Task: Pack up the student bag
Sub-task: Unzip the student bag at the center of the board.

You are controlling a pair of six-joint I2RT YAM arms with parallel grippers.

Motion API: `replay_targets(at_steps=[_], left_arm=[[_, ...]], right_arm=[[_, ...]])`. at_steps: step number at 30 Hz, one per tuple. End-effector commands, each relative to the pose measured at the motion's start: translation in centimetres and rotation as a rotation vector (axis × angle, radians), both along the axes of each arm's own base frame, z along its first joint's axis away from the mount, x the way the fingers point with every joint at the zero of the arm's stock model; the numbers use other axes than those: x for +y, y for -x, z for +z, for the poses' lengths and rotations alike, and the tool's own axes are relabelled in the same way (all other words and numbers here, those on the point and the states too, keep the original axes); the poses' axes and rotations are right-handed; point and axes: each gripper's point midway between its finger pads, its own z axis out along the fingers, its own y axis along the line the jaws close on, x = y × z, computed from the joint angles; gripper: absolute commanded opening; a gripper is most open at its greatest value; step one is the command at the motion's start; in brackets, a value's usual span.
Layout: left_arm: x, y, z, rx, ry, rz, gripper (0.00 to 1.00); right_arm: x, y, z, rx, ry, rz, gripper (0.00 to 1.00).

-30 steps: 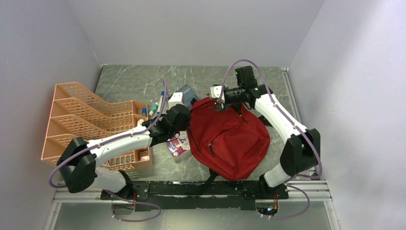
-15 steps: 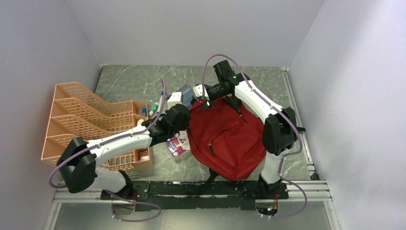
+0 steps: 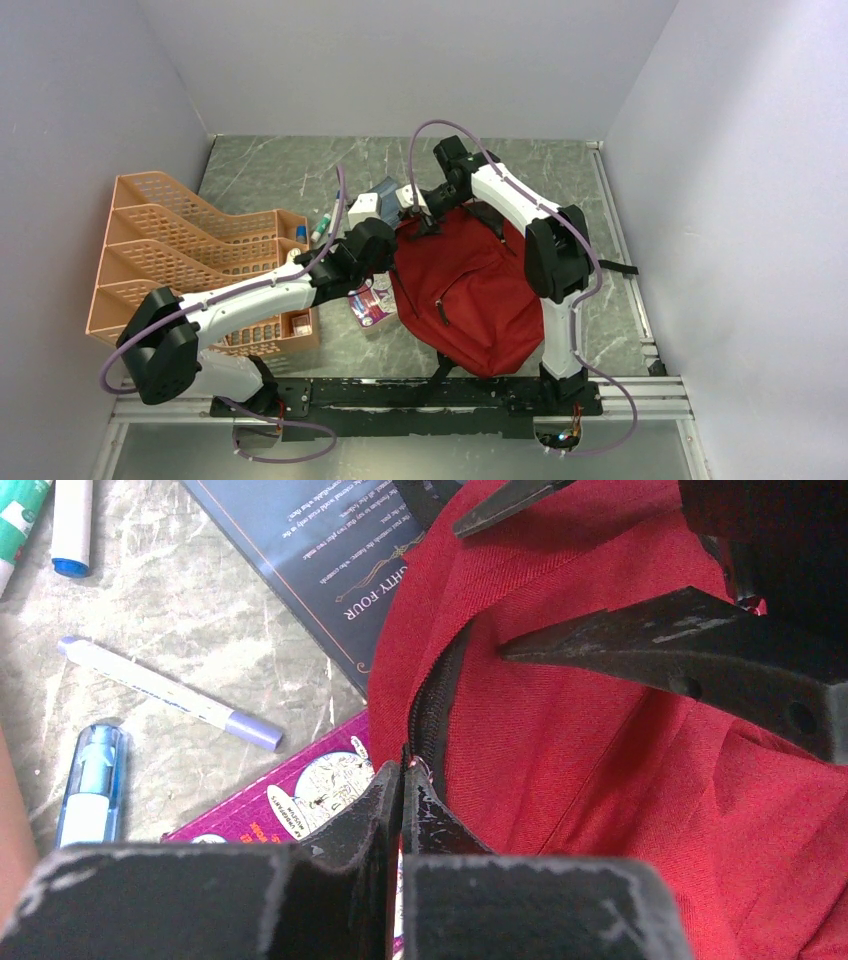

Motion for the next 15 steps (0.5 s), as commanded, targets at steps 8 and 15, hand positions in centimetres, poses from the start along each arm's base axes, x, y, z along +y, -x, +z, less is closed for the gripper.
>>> replay_targets(at_steps=[8, 15], left_arm=[[0.1, 0.0, 0.6, -0.015, 0.012, -0.012, 0.05], [0.2, -0.1, 1.5, -0.031, 0.013, -0.008, 0.05]], right_arm=[[0.8, -1.3, -0.6, -0.021, -0.012, -0.033, 0.34], [-0.1, -2.5, 1.8, -0.031, -0.089, -0.123, 0.00]])
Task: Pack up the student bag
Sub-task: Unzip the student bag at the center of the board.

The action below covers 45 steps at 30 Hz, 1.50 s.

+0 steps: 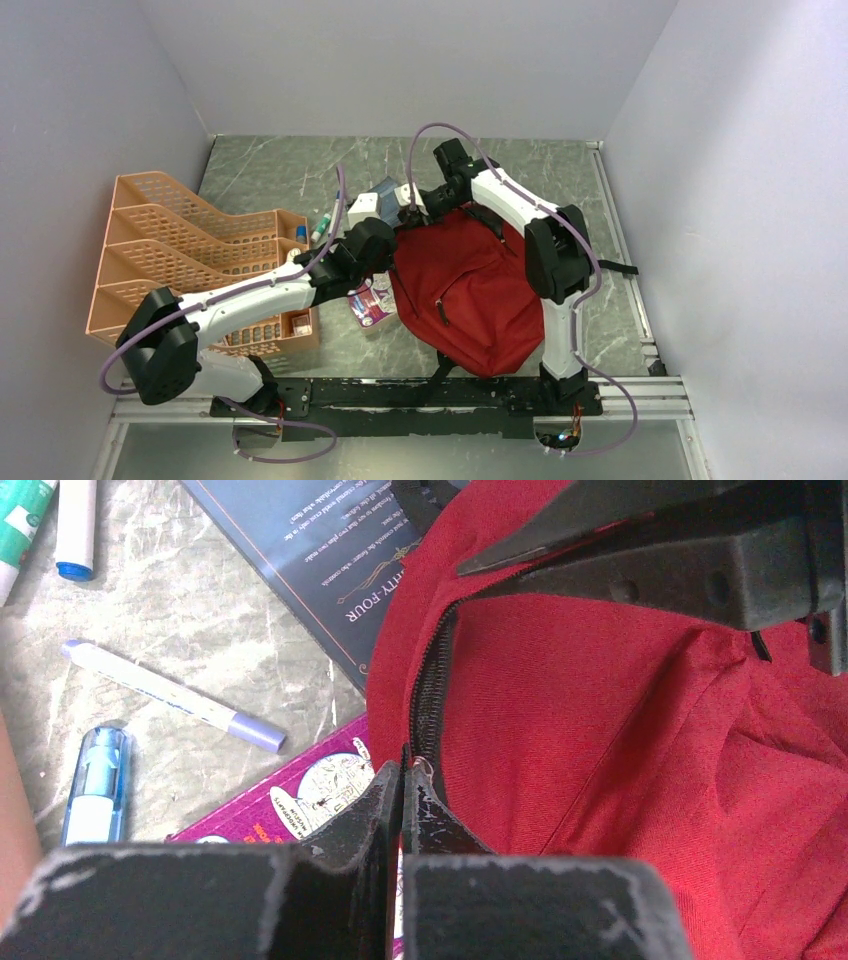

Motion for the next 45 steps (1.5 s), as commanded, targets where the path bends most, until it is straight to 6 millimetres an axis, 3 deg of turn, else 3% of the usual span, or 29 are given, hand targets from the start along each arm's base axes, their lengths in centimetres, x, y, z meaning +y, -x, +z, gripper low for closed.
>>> replay_targets(at_steps=[1, 5, 6, 7, 11, 13, 16, 18, 22, 25, 29, 36, 40, 45], left_arm=[[0.1, -0.2, 1.9, -0.038, 0.022, -0.006, 0.05], [-0.9, -0.6, 4.2, -0.077, 0.064, -0.040, 0.05], [-1.4, -0.8, 4.8, -0.087, 0.076, -0.050, 0.05], [-1.9, -1.1, 5.7, -0.100, 0.089, -0.060, 0.05], [-5.0, -2.6, 8.6, -0.148, 0.143, -0.116, 0.05], [-7.0, -3.8, 10.6, -0.183, 0.177, -0.146, 0.05], [-9.3, -5.5, 12.2, -0.214, 0.181, -0.175, 0.05], [-11.0, -6.7, 14.6, -0.258, 0.201, -0.194, 0.05], [-12.9, -8.8, 16.8, -0.305, 0.189, -0.197, 0.05], [-13.6, -9.9, 16.9, -0.318, 0.158, -0.192, 0.05], [-13.0, -11.0, 16.4, -0.324, 0.116, -0.163, 0.05], [-8.2, -12.2, 15.0, -0.302, 0.069, -0.070, 0.05], [-6.7, -12.0, 13.4, -0.280, 0.055, -0.057, 0.05], [-6.6, -11.2, 10.3, -0.230, 0.048, -0.080, 0.05]], right_arm=[[-0.9, -1.5, 3.8, -0.050, -0.112, -0.084, 0.00], [-3.5, -2.2, 7.7, -0.137, -0.185, -0.245, 0.00], [-4.3, -3.0, 11.0, -0.229, -0.245, -0.307, 0.00], [-4.9, -3.5, 11.9, -0.254, -0.268, -0.371, 0.00], [-9.6, -6.2, 19.3, -0.322, -0.434, -0.834, 0.00], [-12.1, -6.6, 22.2, -0.364, -0.477, -0.977, 0.00], [-15.3, -7.2, 24.9, -0.426, -0.483, -1.138, 0.00], [-17.4, -7.6, 27.1, -0.468, -0.499, -1.252, 0.00], [-21.4, -8.0, 29.8, -0.533, -0.511, -1.462, 0.00], [-23.5, -7.7, 31.6, -0.548, -0.532, -1.562, 0.00], [-25.4, -7.1, 33.7, -0.540, -0.577, -1.614, 0.00], [-28.0, -6.7, 34.7, -0.526, -0.584, -1.725, 0.00], [-27.8, -6.5, 35.7, -0.484, -0.629, -1.725, 0.00], [-27.0, -6.2, 36.4, -0.447, -0.679, -1.690, 0.00]])
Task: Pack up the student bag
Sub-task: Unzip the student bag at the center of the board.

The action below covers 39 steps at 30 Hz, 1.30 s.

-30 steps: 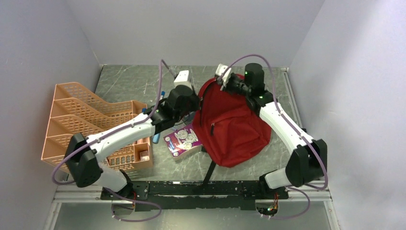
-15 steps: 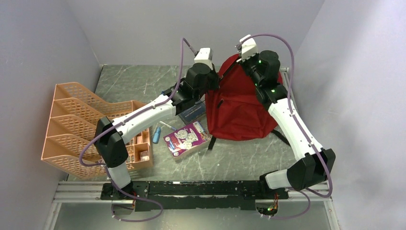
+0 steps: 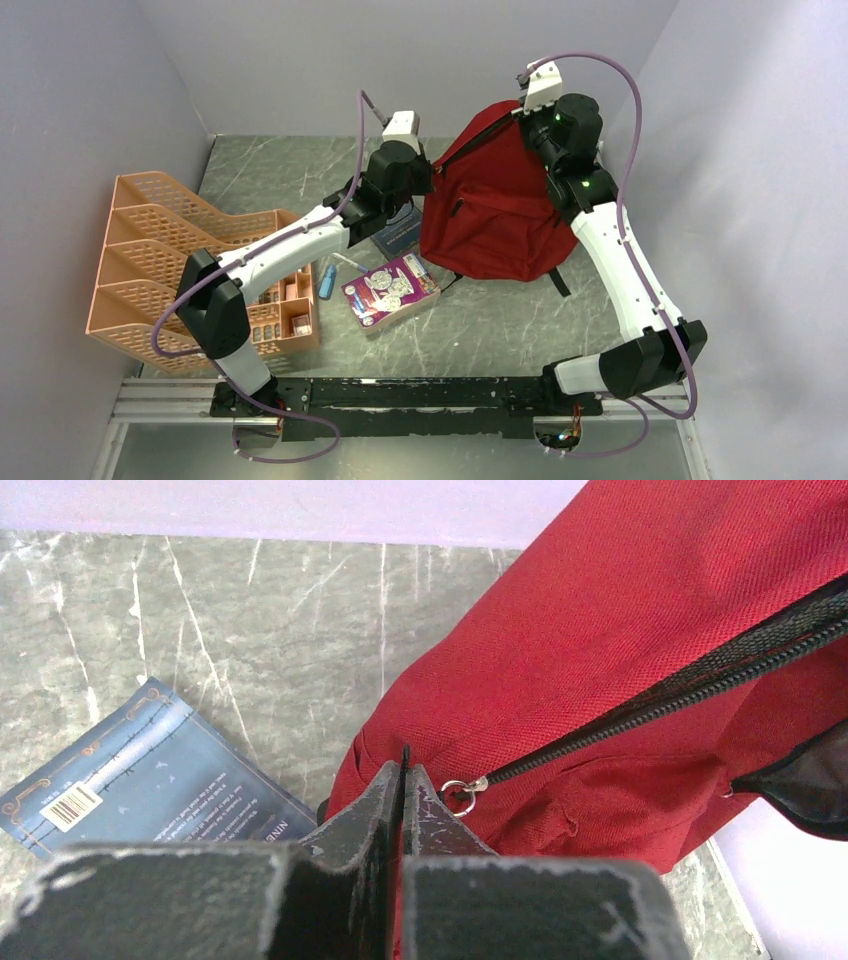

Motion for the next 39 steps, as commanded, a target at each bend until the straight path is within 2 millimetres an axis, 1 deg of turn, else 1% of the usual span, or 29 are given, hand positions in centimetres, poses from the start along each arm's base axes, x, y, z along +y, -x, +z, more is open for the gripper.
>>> replay_targets(at_steps=[1, 4, 6, 7, 10, 11, 12, 15, 16, 18, 20, 21, 23, 24, 25, 27, 28, 30, 32, 35, 37, 39], left_arm=[[2.5, 0.6, -4.9, 0.091, -0.103, 0.032, 0.05], [2.3, 1.5, -6.7, 0.126, -0.098, -0.002, 0.05], [2.3, 2.1, -8.2, 0.153, -0.099, -0.021, 0.05], [2.2, 2.3, -8.7, 0.161, -0.099, -0.034, 0.05], [1.8, 2.9, -9.3, 0.177, -0.098, -0.073, 0.05], [1.7, 3.1, -9.2, 0.179, -0.100, -0.085, 0.07], [1.6, 3.2, -8.9, 0.176, -0.101, -0.097, 0.11], [1.1, 3.7, -7.0, 0.148, -0.094, -0.152, 0.38], [1.1, 4.0, -6.1, 0.135, -0.089, -0.171, 0.46], [1.3, 4.6, -3.9, 0.096, -0.072, -0.199, 0.57], [2.1, 5.1, -1.8, 0.061, -0.050, -0.203, 0.64], [2.8, 5.0, -0.9, 0.046, -0.034, -0.197, 0.65], [4.4, 5.1, 0.8, 0.028, -0.002, -0.177, 0.65], [5.6, 4.9, 1.6, 0.021, 0.012, -0.153, 0.65], [6.9, 5.0, 2.5, 0.008, 0.024, -0.128, 0.65], [9.6, 4.8, 3.4, -0.005, 0.024, -0.068, 0.66], [11.0, 4.7, 3.6, -0.012, 0.016, -0.033, 0.67], [13.2, 4.6, 3.7, -0.010, -0.004, 0.023, 0.69], [14.5, 4.7, 3.1, 0.005, -0.019, 0.041, 0.70], [14.7, 4.9, 1.6, 0.035, -0.027, 0.016, 0.69], [14.6, 4.9, 0.8, 0.053, -0.026, 0.002, 0.69], [14.2, 4.7, 0.7, 0.052, -0.023, -0.020, 0.70]], right_arm=[[-3.0, 1.2, 7.8, -0.218, -0.088, -0.109, 0.00], [-3.4, 1.2, 7.7, -0.217, -0.096, -0.133, 0.00], [-3.8, 1.3, 8.0, -0.228, -0.104, -0.149, 0.00], [-3.8, 1.4, 8.2, -0.232, -0.106, -0.153, 0.00], [-3.8, 1.4, 8.4, -0.234, -0.100, -0.154, 0.00], [-3.8, 1.5, 8.4, -0.235, -0.089, -0.147, 0.00], [-3.6, 1.6, 8.4, -0.238, -0.067, -0.133, 0.00], [-3.2, 2.1, 8.5, -0.279, 0.008, -0.087, 0.00], [-3.4, 2.3, 8.7, -0.301, 0.018, -0.092, 0.00], [-3.5, 2.8, 9.0, -0.324, 0.062, -0.083, 0.00], [-3.0, 3.1, 8.9, -0.330, 0.119, -0.042, 0.00], [-2.6, 3.2, 8.8, -0.329, 0.141, -0.011, 0.00], [-1.1, 3.5, 8.7, -0.339, 0.223, 0.094, 0.00], [-0.3, 3.6, 8.1, -0.331, 0.264, 0.146, 0.00], [0.4, 3.8, 8.0, -0.336, 0.293, 0.188, 0.00], [1.3, 3.9, 8.2, -0.338, 0.304, 0.243, 0.00], [1.4, 3.8, 8.6, -0.338, 0.283, 0.244, 0.00], [1.7, 3.8, 9.5, -0.347, 0.236, 0.252, 0.00], [2.2, 3.9, 10.2, -0.356, 0.181, 0.271, 0.00], [2.8, 3.8, 10.9, -0.364, 0.117, 0.291, 0.00], [3.0, 4.0, 10.7, -0.373, 0.168, 0.317, 0.00], [2.5, 4.1, 10.4, -0.385, 0.201, 0.294, 0.00]])
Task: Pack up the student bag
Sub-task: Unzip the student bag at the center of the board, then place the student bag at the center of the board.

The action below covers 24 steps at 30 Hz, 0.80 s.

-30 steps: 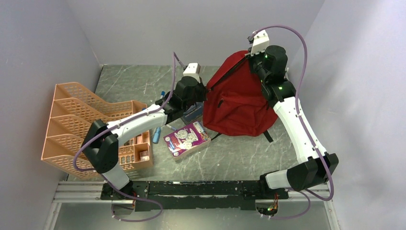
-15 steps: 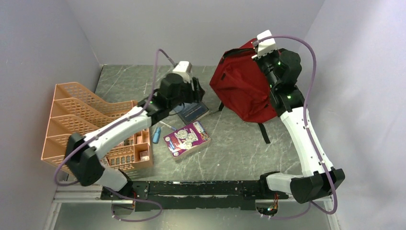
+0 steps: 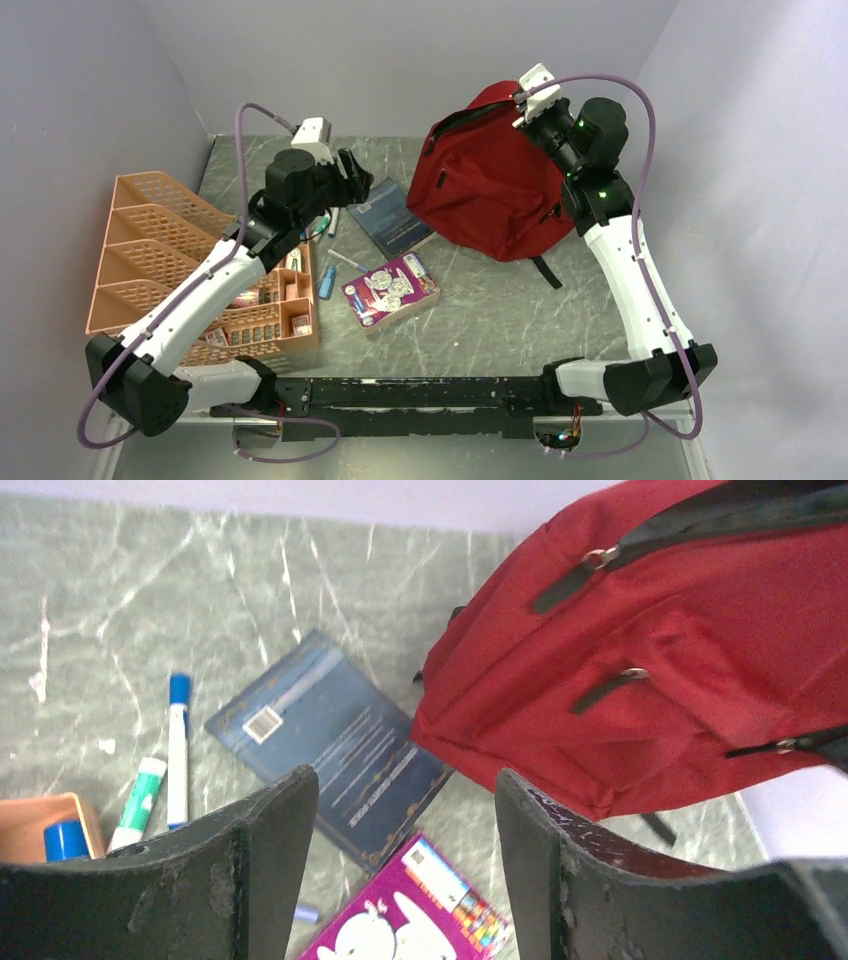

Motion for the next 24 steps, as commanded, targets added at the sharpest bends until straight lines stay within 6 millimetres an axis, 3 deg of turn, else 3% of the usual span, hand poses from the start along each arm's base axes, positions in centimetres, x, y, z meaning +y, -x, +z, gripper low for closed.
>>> replay_targets(at_steps=[1, 10, 13, 15, 18, 21, 24], left_arm=[[-0.7, -0.1, -2.3, 0.052, -0.041, -0.072, 0.71], [-3.9, -7.2, -0.4, 0.066, 0.020, -0.035, 0.69], [-4.9, -8.9, -1.0, 0.102, 0.009, -0.033, 0.70], [-7.0, -9.3, -1.9, 0.120, 0.012, -0.127, 0.68], [-11.6, -7.2, -4.0, 0.153, 0.004, -0.312, 0.58], [-16.7, -2.1, -5.6, 0.121, -0.055, -0.450, 0.57], [-19.3, 2.1, -6.9, 0.120, -0.038, -0.520, 0.57]], right_arm=[[-0.4, 2.0, 5.6, -0.206, 0.008, 0.013, 0.00], [2.8, 7.9, 5.8, -0.435, 0.217, 0.266, 0.00], [2.9, 8.4, 5.6, -0.444, 0.236, 0.284, 0.00], [2.9, 8.4, 5.5, -0.445, 0.243, 0.282, 0.00], [2.7, 7.5, 5.6, -0.430, 0.226, 0.265, 0.00], [2.8, 5.7, 5.1, -0.391, 0.193, 0.252, 0.00], [3.6, 3.8, 4.0, -0.333, 0.160, 0.278, 0.00]])
